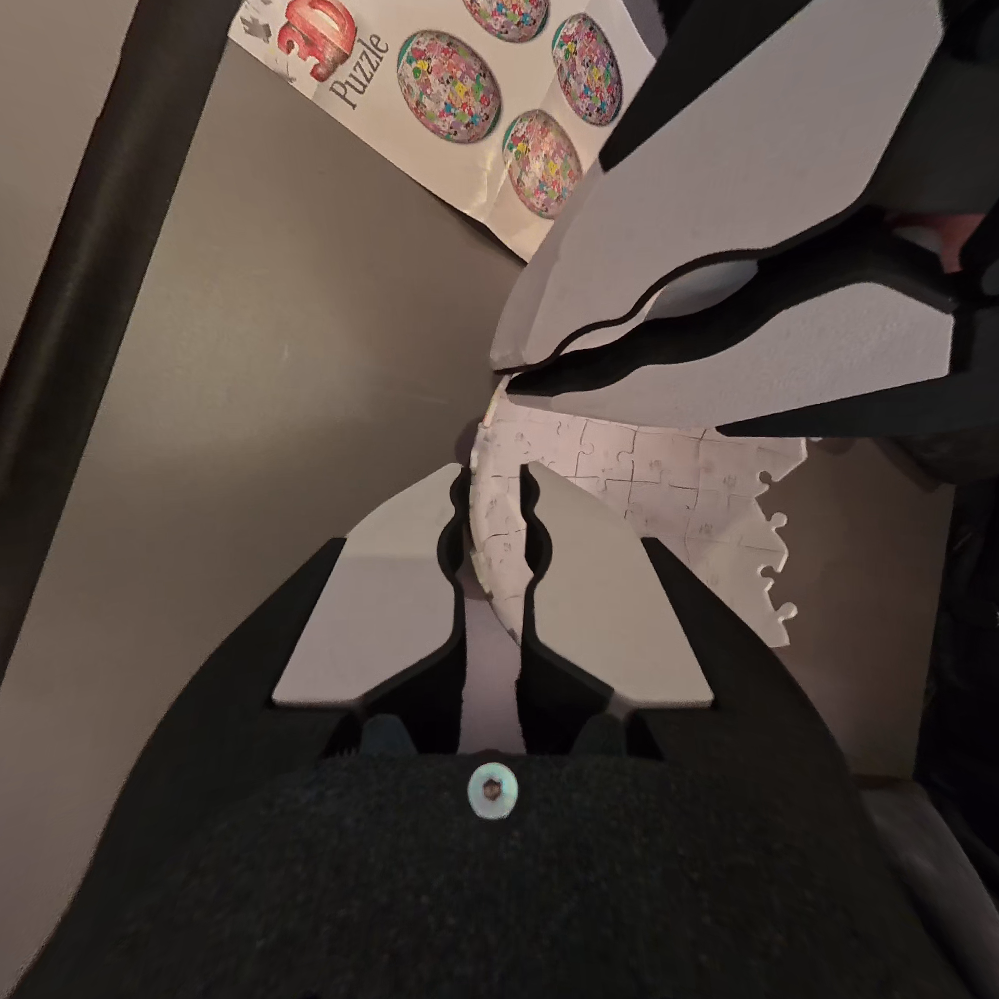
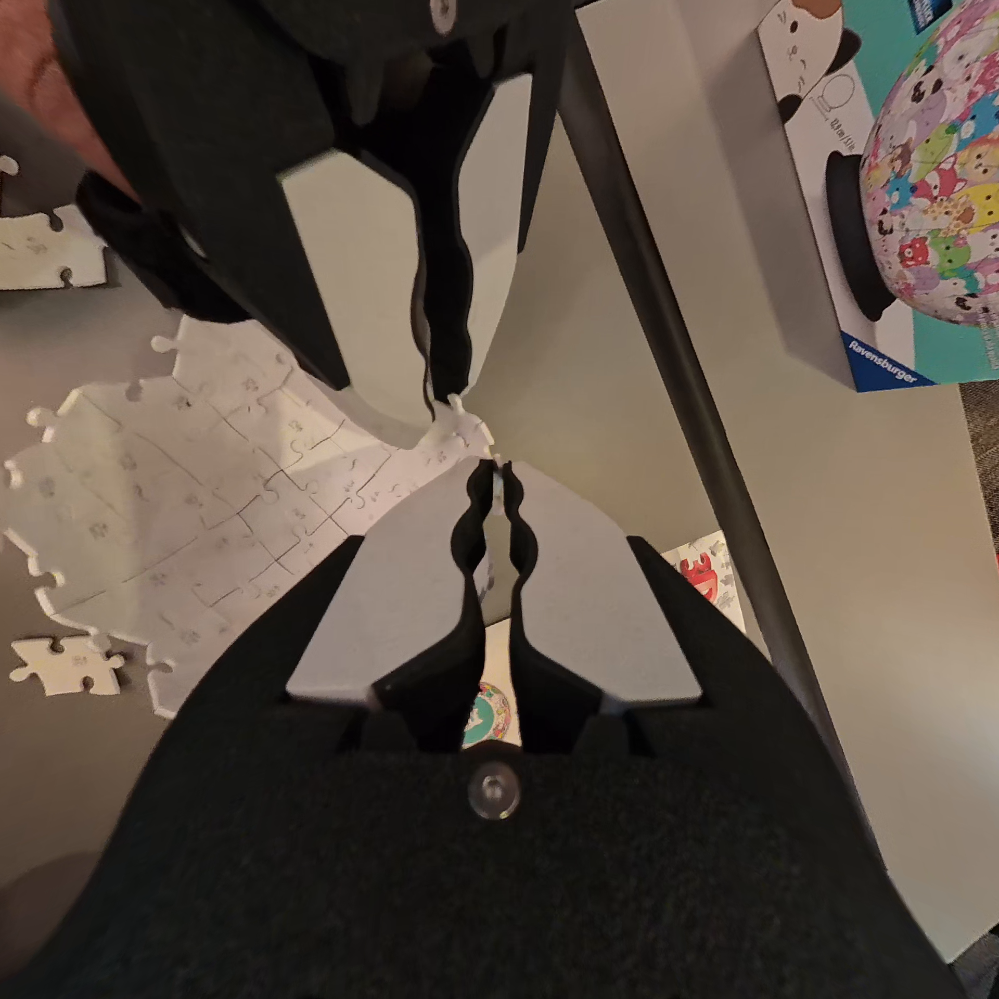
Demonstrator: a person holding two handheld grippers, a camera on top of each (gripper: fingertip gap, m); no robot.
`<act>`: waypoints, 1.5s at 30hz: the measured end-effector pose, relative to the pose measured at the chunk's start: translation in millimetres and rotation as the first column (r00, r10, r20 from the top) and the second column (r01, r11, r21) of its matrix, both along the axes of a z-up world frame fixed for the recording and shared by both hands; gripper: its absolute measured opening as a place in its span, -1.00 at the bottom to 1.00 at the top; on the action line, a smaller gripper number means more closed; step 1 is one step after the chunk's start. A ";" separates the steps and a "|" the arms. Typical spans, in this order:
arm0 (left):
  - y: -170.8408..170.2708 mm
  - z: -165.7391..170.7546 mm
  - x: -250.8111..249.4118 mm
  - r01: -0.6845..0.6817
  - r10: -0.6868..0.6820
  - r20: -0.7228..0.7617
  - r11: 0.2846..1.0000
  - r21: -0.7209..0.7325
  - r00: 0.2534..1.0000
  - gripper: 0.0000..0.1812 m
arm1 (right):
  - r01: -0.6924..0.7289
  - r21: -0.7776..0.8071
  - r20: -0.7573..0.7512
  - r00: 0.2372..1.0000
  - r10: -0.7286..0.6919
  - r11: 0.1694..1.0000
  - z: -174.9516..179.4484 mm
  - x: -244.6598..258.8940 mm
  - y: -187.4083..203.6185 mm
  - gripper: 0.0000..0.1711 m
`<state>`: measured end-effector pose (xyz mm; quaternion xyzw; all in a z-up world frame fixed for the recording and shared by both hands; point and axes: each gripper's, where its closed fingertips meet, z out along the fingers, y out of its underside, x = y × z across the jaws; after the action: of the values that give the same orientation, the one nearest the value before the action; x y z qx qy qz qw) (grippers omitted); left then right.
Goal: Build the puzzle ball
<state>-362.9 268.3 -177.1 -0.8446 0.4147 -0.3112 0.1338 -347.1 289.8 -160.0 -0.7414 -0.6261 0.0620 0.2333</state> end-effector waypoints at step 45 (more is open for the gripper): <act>19.0 6.9 0.2 -0.032 0.030 0.016 0.990 0.134 0.999 -0.97 | -0.183 -0.150 -0.126 0.978 0.165 0.972 10.8 2.1 4.9 -0.80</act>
<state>-362.7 287.3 -170.3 -0.8379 0.4204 -0.2864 0.1980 -344.9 294.7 -149.2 -0.6954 -0.6675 0.1742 0.2014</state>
